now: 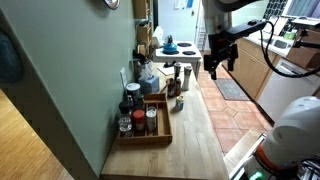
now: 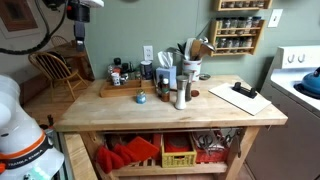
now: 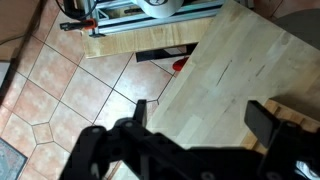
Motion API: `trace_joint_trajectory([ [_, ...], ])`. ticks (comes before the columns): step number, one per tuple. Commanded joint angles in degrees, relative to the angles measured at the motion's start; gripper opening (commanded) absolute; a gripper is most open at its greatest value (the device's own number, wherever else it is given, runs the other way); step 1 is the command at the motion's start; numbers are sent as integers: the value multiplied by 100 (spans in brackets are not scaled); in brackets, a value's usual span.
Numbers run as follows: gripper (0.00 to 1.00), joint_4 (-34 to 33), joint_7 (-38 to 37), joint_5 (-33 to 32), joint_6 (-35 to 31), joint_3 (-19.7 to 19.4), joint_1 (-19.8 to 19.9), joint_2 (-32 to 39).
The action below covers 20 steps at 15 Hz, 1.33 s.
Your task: Remove the silver object from the wooden tray and put it on the table
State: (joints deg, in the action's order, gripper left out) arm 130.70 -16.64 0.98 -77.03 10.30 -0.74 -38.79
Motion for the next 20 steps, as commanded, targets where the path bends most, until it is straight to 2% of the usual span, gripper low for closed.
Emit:
trace_joint_trajectory([
  [1, 100, -13, -15, -12, 11, -22, -30, 10],
  [3, 100, -13, -15, -12, 11, -22, -30, 10],
  [9, 100, -1267, 501, -161, -786, 202, -248, 1093],
  [14, 100, -2023, 701, -112, -1687, 459, -589, 1891],
  [18, 100, -2225, 1147, -417, -2739, 637, -878, 2176],
  [19, 100, -2127, 884, -266, -2439, 556, -845, 2062],
  [20, 100, -2168, 940, -320, -2610, 586, -897, 2124],
])
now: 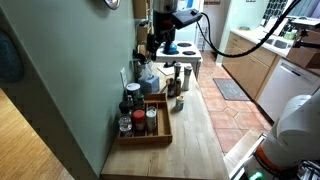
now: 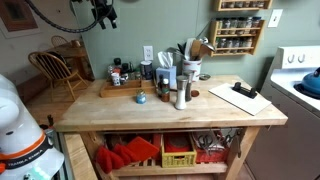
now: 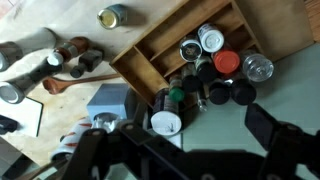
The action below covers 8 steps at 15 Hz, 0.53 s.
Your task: Remove the silver object from the wooden tray and put it on the table
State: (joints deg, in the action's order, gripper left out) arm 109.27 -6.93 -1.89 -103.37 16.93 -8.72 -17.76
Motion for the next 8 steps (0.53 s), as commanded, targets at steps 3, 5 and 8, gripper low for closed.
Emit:
trace_joint_trajectory([
  [3, 100, -75, 49, -90, -63, -69, -137, 68],
  [5, 100, -90, 73, -93, -63, -70, -138, 70],
  [8, 100, -220, 183, 7, -315, -78, -171, 436],
])
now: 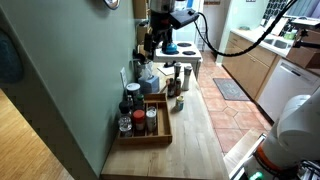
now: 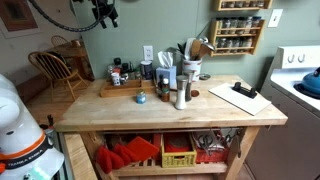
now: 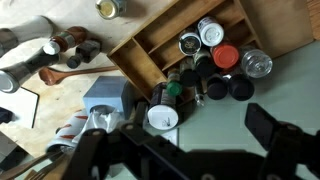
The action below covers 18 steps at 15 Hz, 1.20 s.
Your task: Remove the silver object from the wooden tray and put it on the table
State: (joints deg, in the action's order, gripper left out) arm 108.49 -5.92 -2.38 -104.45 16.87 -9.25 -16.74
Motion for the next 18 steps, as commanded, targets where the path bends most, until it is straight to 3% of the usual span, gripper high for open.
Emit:
trace_joint_trajectory([
  [1, 100, -229, 89, 13, -119, -45, -126, 516],
  [9, 100, -400, 115, -35, -765, -55, -311, 1701],
  [14, 100, -499, -313, -13, -1511, -113, -368, 2410],
  [18, 100, -878, -712, -59, -1548, -194, -497, 2995],
])
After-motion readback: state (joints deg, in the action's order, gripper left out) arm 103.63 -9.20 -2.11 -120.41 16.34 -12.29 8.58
